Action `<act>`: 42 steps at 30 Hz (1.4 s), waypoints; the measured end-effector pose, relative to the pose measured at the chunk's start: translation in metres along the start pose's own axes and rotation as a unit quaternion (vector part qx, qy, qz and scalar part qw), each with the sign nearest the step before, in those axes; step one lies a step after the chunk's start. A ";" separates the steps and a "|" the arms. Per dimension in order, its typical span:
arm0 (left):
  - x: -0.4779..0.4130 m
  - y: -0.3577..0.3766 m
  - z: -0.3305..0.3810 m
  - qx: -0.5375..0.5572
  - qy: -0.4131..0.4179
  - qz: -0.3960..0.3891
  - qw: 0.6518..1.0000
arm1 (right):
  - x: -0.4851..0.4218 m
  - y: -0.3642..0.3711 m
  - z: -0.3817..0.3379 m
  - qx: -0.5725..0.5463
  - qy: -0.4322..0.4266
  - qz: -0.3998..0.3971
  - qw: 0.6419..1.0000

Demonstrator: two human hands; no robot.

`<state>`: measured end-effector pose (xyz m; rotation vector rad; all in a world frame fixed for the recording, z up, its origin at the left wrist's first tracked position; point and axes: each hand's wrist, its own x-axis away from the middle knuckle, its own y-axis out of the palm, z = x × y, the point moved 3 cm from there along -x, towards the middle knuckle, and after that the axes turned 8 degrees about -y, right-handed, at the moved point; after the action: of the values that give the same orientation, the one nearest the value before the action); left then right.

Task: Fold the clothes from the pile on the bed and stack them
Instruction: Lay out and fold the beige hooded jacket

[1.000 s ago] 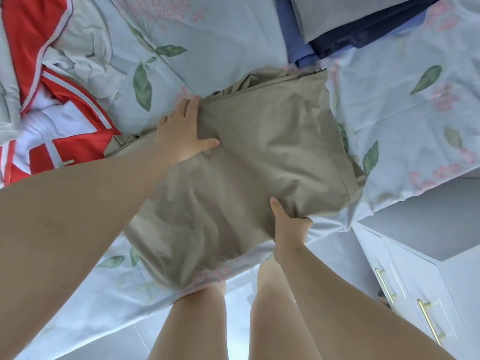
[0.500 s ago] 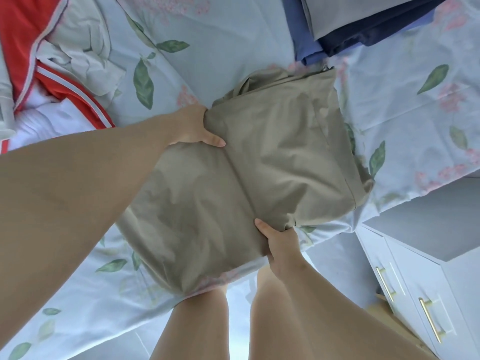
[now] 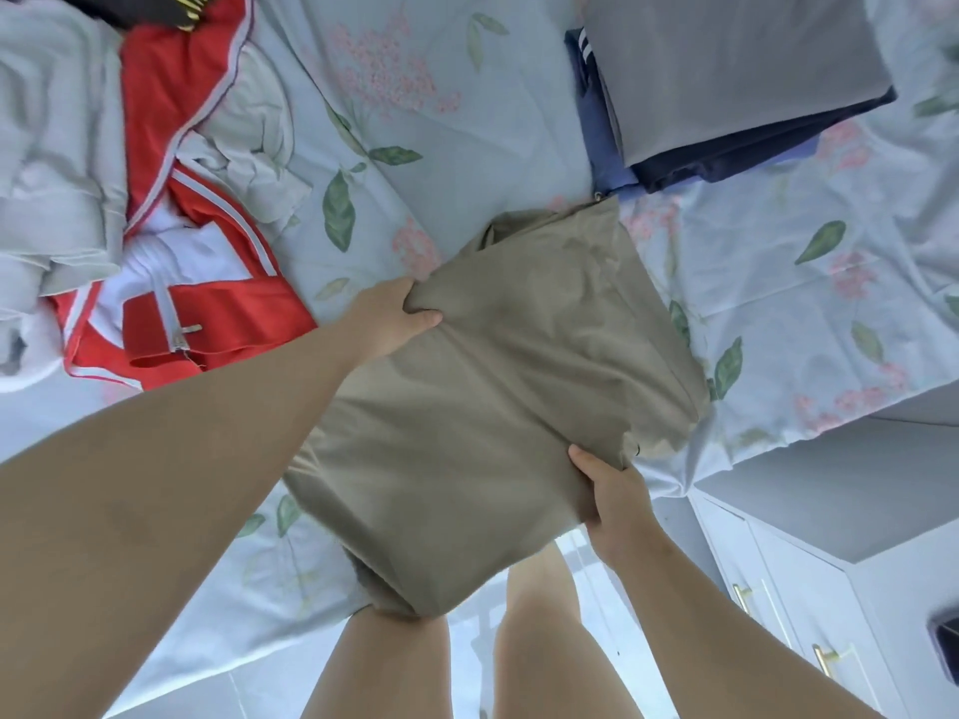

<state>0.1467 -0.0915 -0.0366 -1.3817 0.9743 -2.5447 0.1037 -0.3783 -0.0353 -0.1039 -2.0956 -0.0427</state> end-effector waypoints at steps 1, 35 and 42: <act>0.003 0.003 0.001 0.028 -0.018 -0.038 0.999 | 0.001 -0.007 -0.002 -0.006 -0.006 0.014 1.000; 0.117 -0.105 0.053 0.562 0.116 0.066 0.816 | 0.093 0.034 -0.230 -0.052 -0.242 -0.226 0.942; 0.156 -0.066 -0.010 0.544 0.009 0.047 0.838 | 0.070 0.031 -0.189 0.159 -0.208 -0.201 0.944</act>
<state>0.0612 -0.0902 0.1095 -0.8748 -0.4322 -2.2956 0.2345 -0.3571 0.1198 0.5566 -2.4824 0.0782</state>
